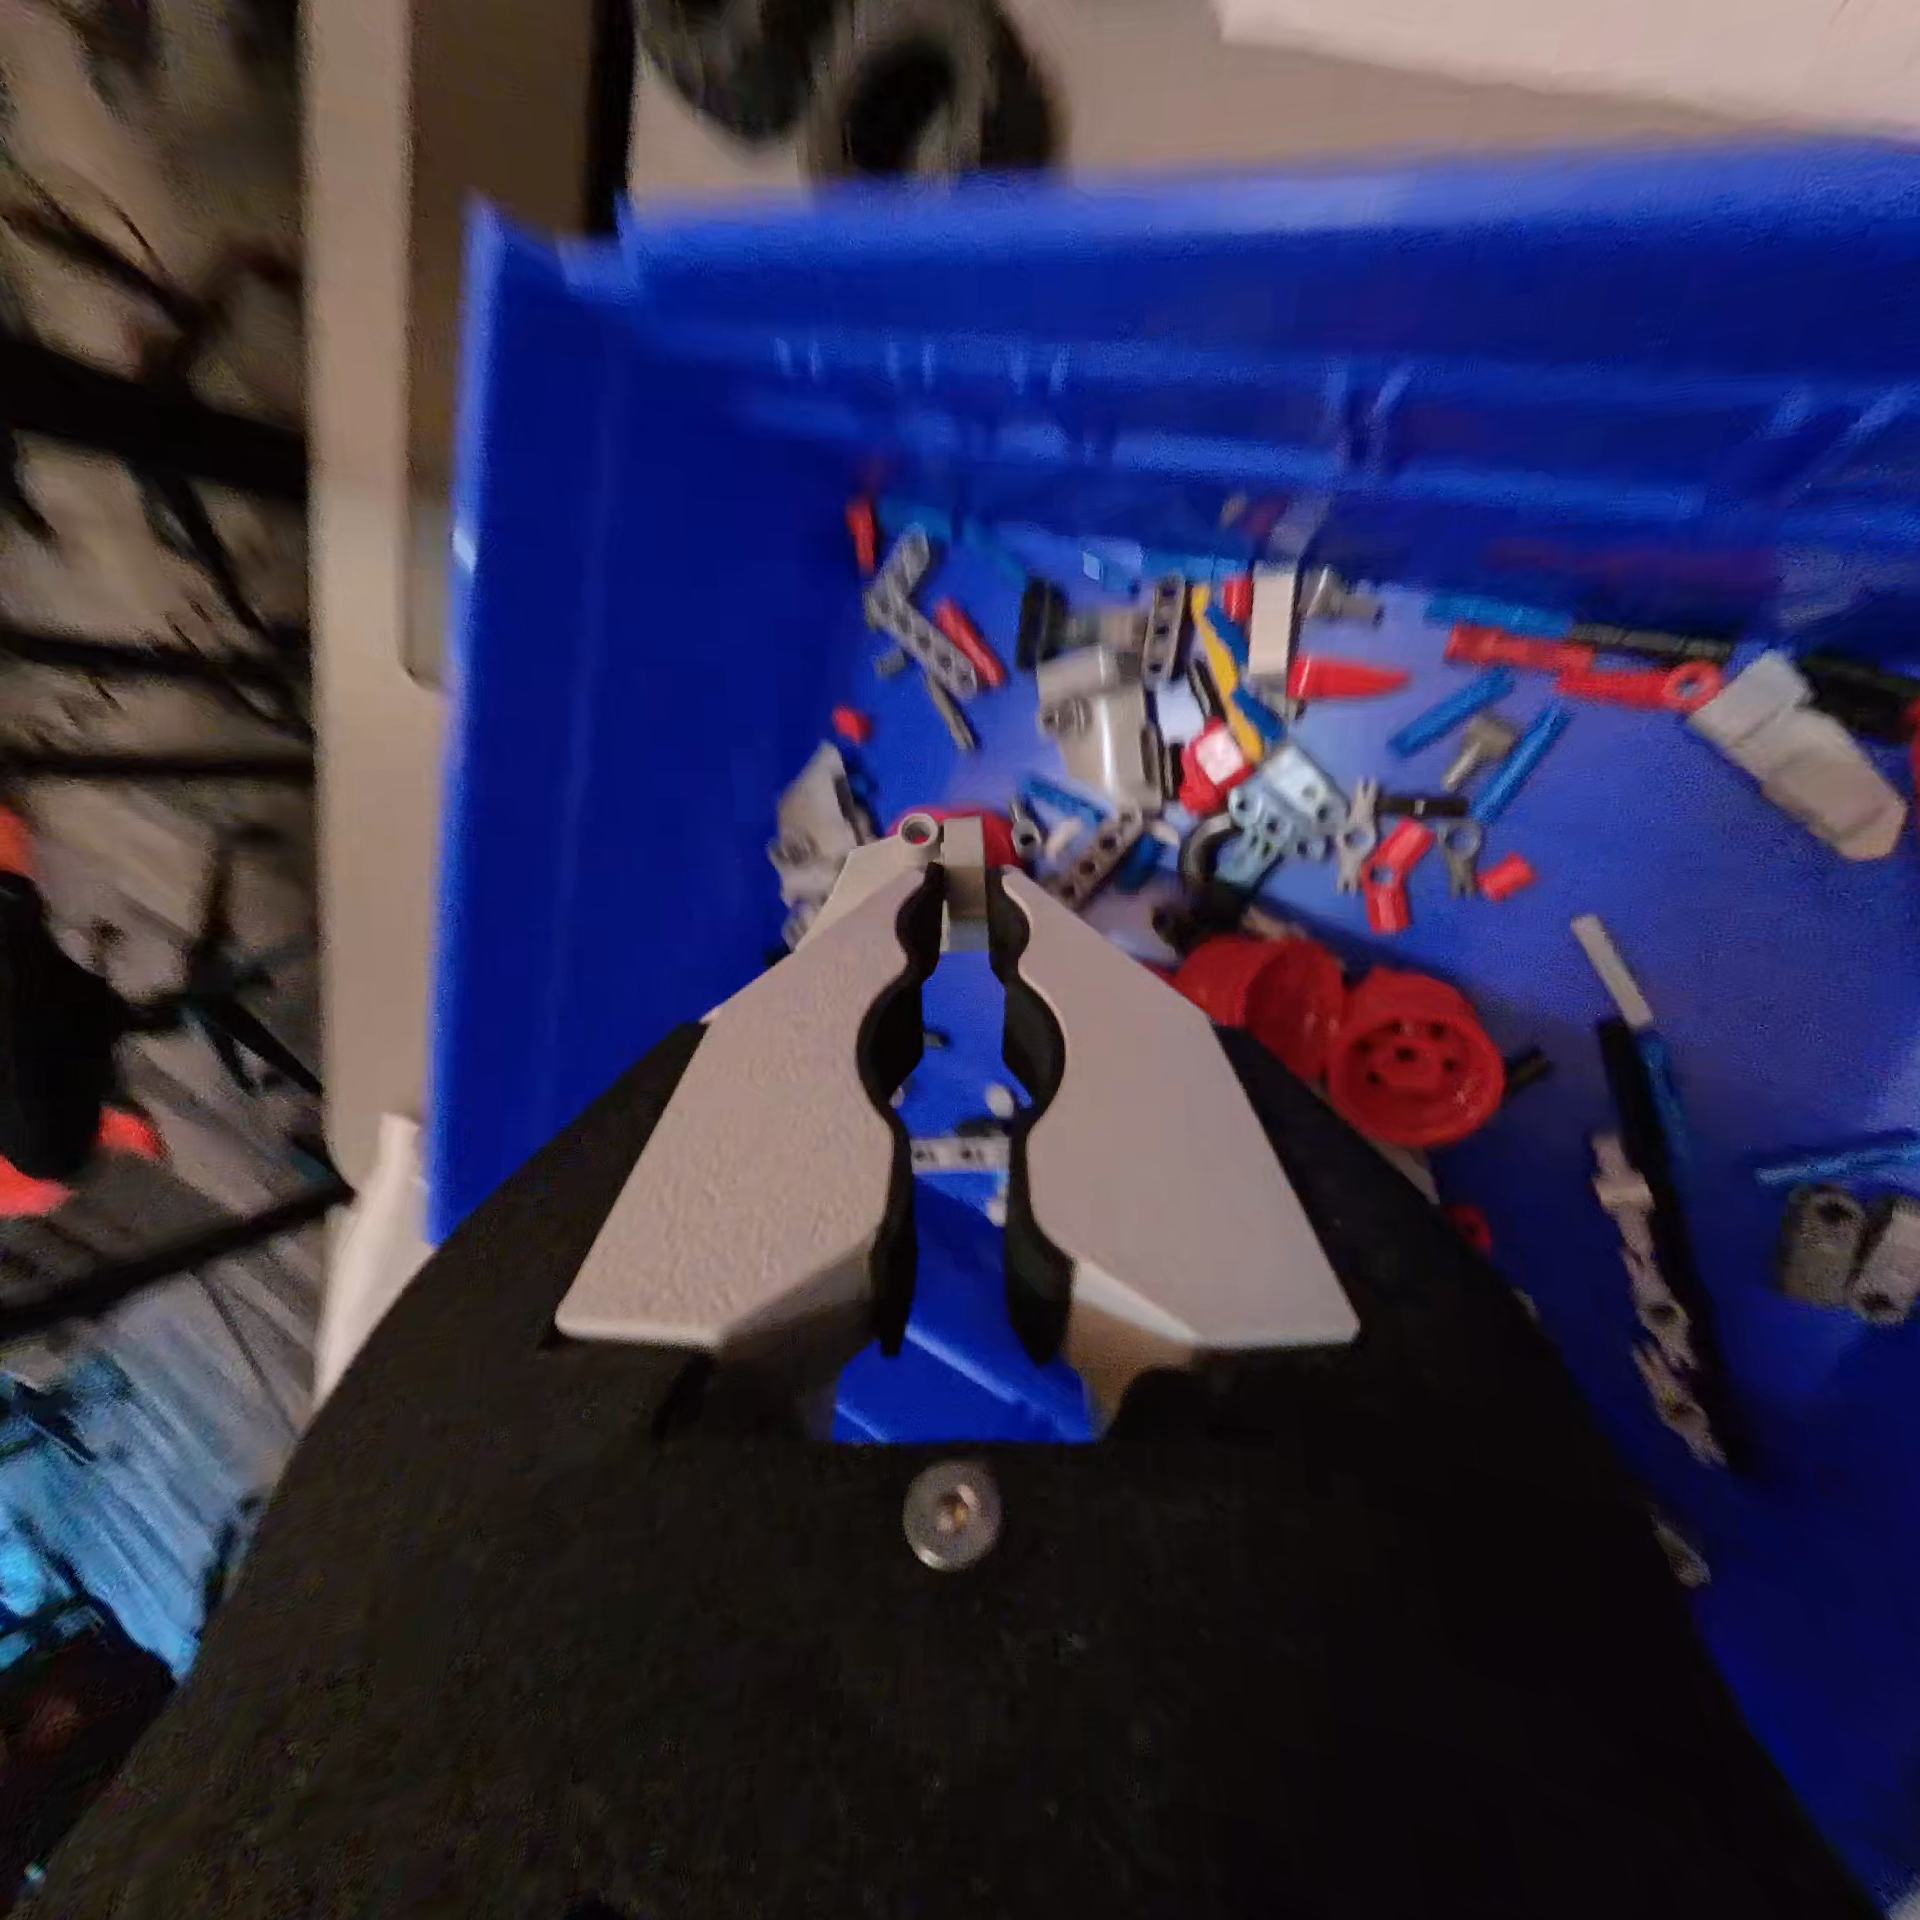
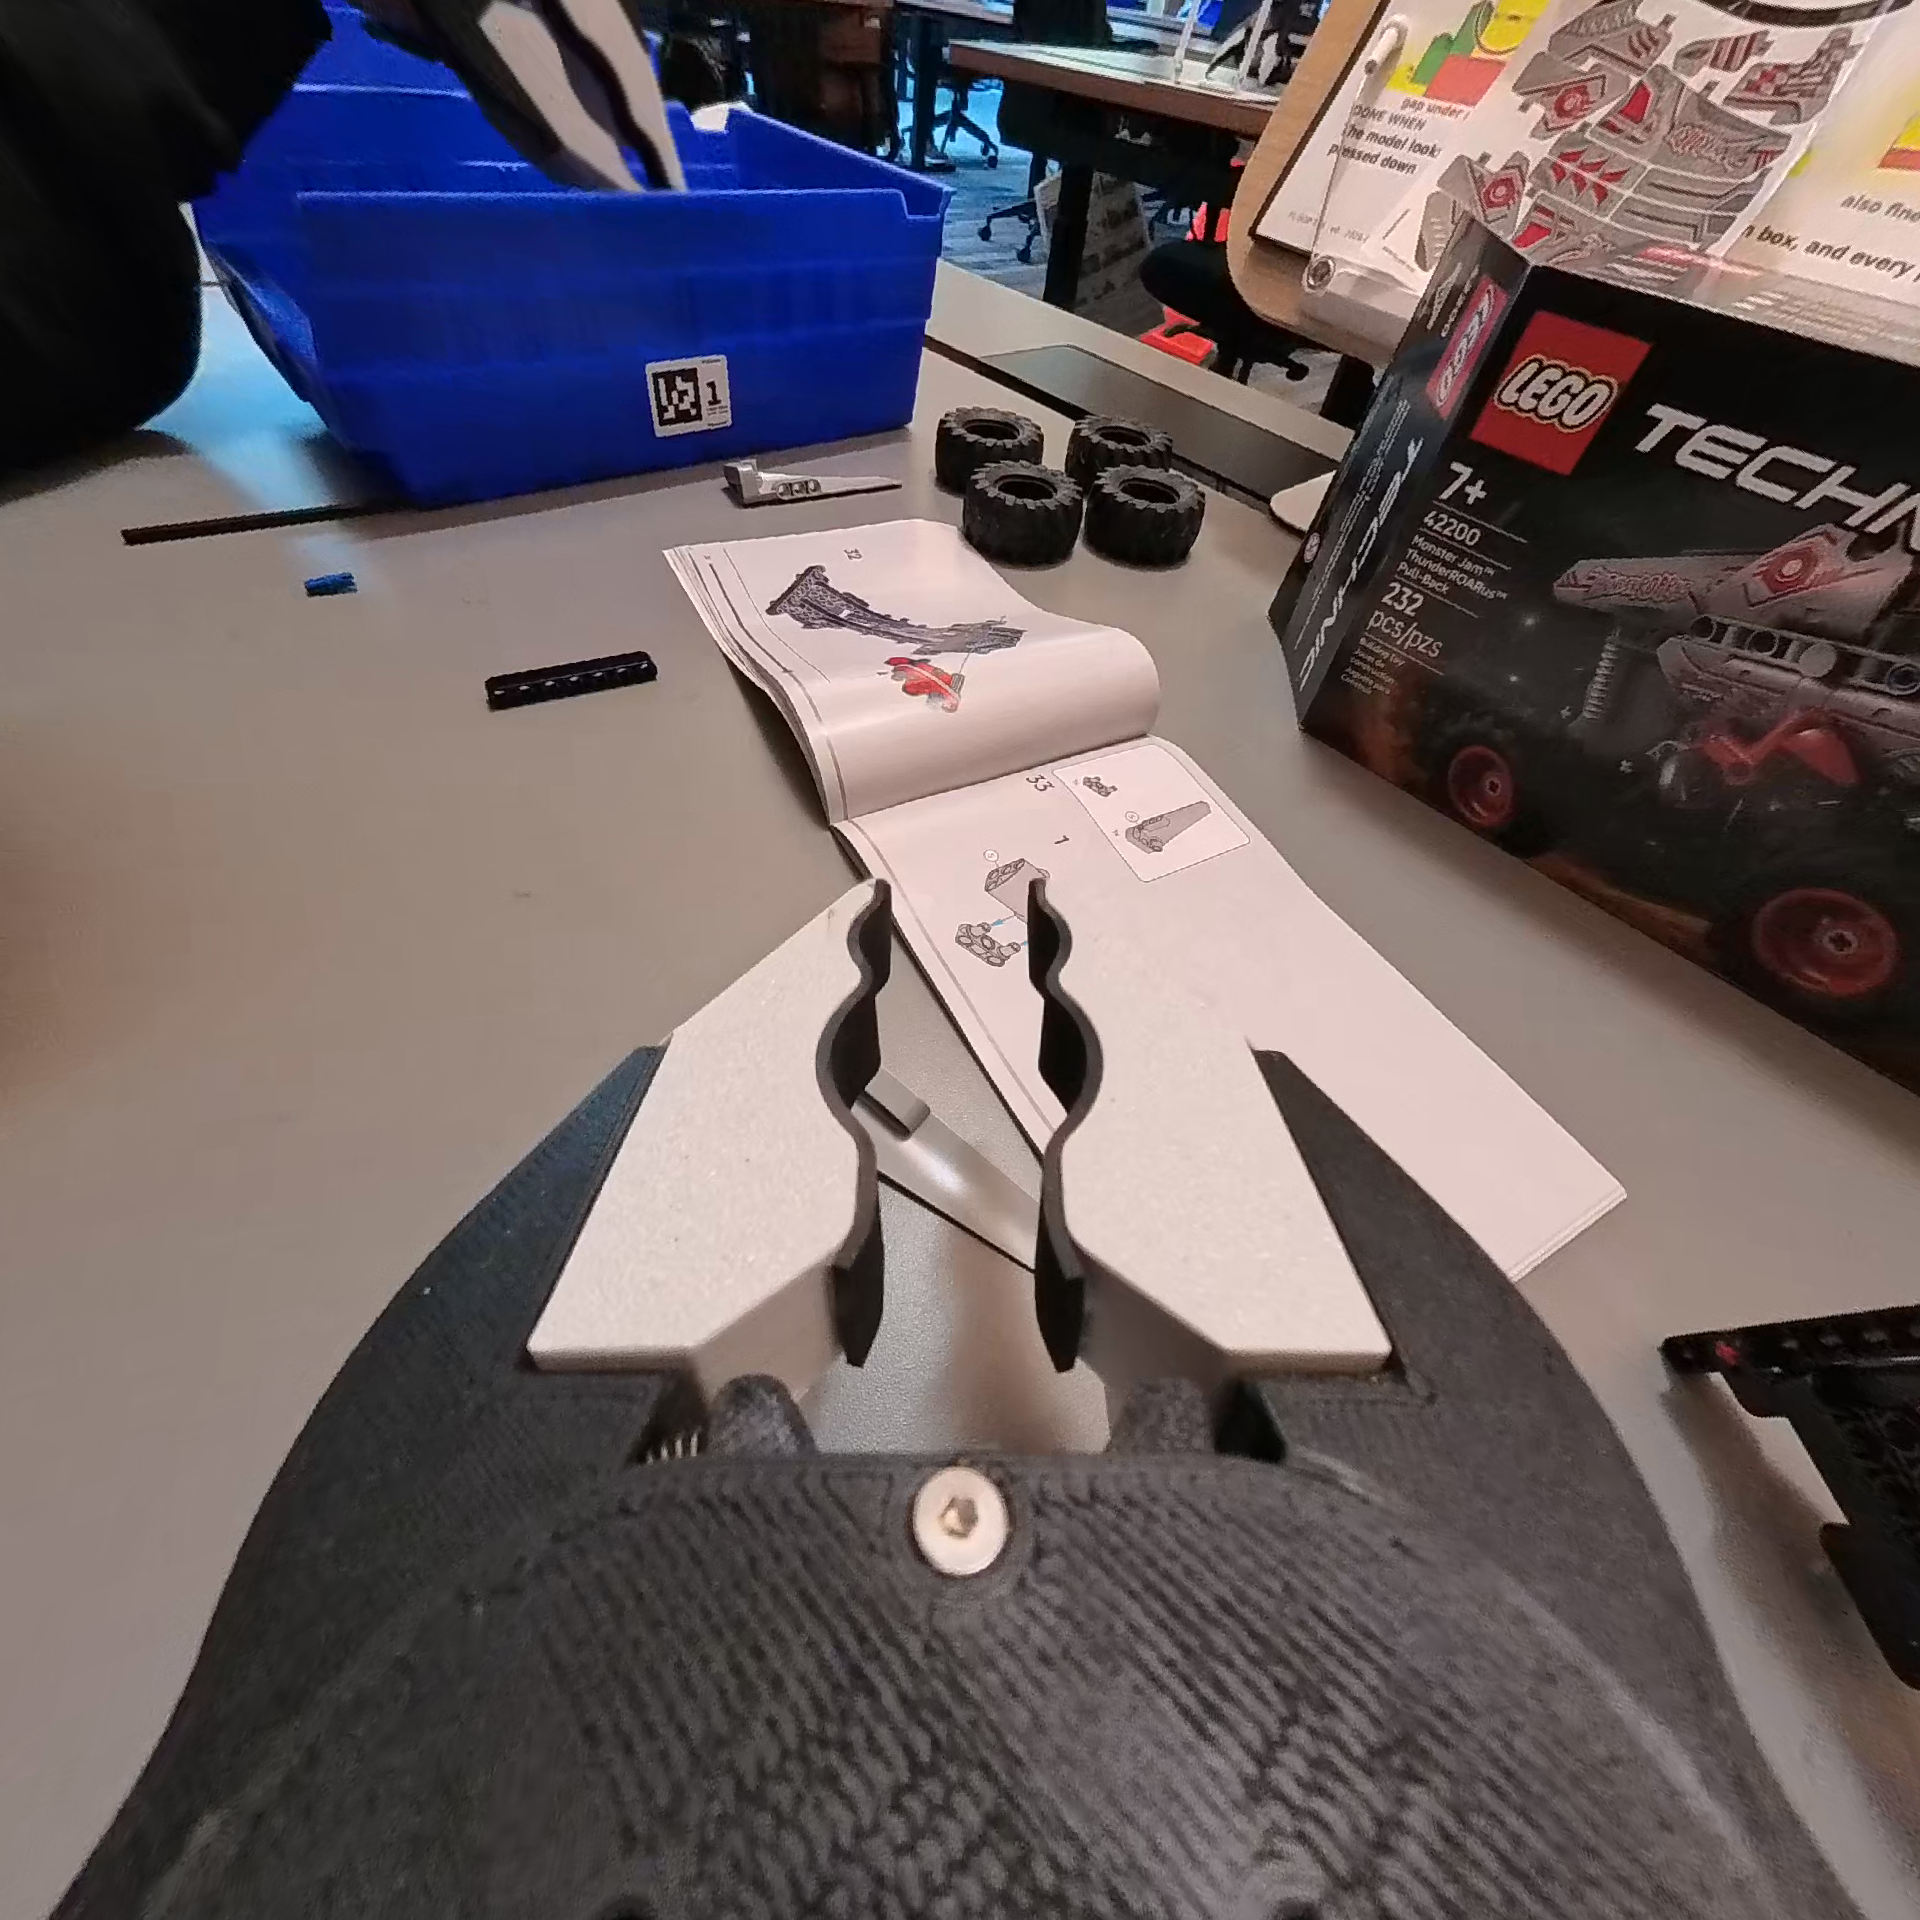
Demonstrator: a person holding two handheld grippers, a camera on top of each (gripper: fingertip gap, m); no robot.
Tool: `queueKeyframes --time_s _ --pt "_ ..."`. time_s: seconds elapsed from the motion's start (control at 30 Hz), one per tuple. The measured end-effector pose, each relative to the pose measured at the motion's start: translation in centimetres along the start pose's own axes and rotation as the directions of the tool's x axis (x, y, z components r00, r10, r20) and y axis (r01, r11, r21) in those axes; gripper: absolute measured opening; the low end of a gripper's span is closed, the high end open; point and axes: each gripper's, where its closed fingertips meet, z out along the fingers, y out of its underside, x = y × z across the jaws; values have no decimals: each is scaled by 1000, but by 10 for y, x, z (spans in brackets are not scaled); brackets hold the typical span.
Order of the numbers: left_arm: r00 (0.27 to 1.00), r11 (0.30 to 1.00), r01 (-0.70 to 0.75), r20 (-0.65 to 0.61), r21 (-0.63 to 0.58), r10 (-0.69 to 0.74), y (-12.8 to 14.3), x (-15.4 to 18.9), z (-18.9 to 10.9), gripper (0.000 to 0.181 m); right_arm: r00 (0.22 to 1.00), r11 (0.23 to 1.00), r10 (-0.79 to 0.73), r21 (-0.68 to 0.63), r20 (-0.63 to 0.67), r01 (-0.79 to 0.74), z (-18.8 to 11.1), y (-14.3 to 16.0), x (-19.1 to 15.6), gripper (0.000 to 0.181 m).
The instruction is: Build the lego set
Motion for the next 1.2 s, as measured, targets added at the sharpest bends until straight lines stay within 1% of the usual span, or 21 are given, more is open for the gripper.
queueKeyframes --time_s 0.07,0.1,0.17,0.2,0.23,0.3,0.37,0.43,0.47,0.6,0.7,0.8,0.9,0.97,1.0,1.03,1.13,1.2 --pt "986 994 60 -153 -86 -73 19 25 0 5 1000 1000 -2 -7 0 2 1 1 0 23" --pt "971 992 72 -220 -103 -93 23 38 -4 5 1000 1000 -3 -10 -1 3 1 1 0 23" --pt "935 992 89 -335 -89 -114 22 59 -13 5 1000 1000 -3 -15 0 3 2 2 0 23" --pt "924 994 93 -368 -62 -109 18 64 -17 5 1000 1000 0 -18 2 0 2 2 0 23" --pt "922 995 98 -374 -27 -101 13 65 -18 5 1000 1000 3 -21 5 -2 2 3 0 23" --pt "931 991 127 -349 29 -109 4 58 -20 6 1000 1000 7 -24 7 -7 2 3 0 23" --pt "943 984 169 -297 47 -148 1 46 -23 10 1000 1000 5 -20 4 -5 2 2 0 23" --pt "966 975 213 -161 57 -202 2 21 -28 15 1000 1000 2 -15 0 -2 1 2 0 22" --pt "966 967 246 -96 65 -239 3 9 -32 17 1000 1000 2 -14 1 -2 1 2 0 22" --pt "909 914 400 93 69 -406 18 -28 -49 17 1000 1000 3 -17 4 -3 2 2 0 22" --pt "862 877 480 164 40 -479 33 -39 -51 15 1000 1000 6 -21 7 -6 2 2 0 22" --pt "819 835 549 171 49 -548 35 -46 -39 12 1000 1000 8 -24 8 -8 3 3 0 22" --pt "789 809 583 184 74 -586 29 -56 -13 13 1000 999 10 -32 10 -10 3 4 0 22" --pt "771 795 606 216 41 -599 33 -59 8 16 1000 999 5 -38 9 -5 4 4 0 22" --pt "749 775 631 251 10 -613 39 -61 16 16 1000 999 1 -40 7 -1 4 5 -1 22" --pt "730 762 648 281 6 -623 41 -64 24 17 1000 999 -2 -43 6 2 5 5 -1 22" --pt "709 742 670 277 26 -649 38 -63 47 11 1000 999 -1 -51 11 2 5 6 -1 22" --pt "689 722 691 311 -12 -654 50 -62 56 16 1000 999 0 -48 10 0 5 6 -1 22"
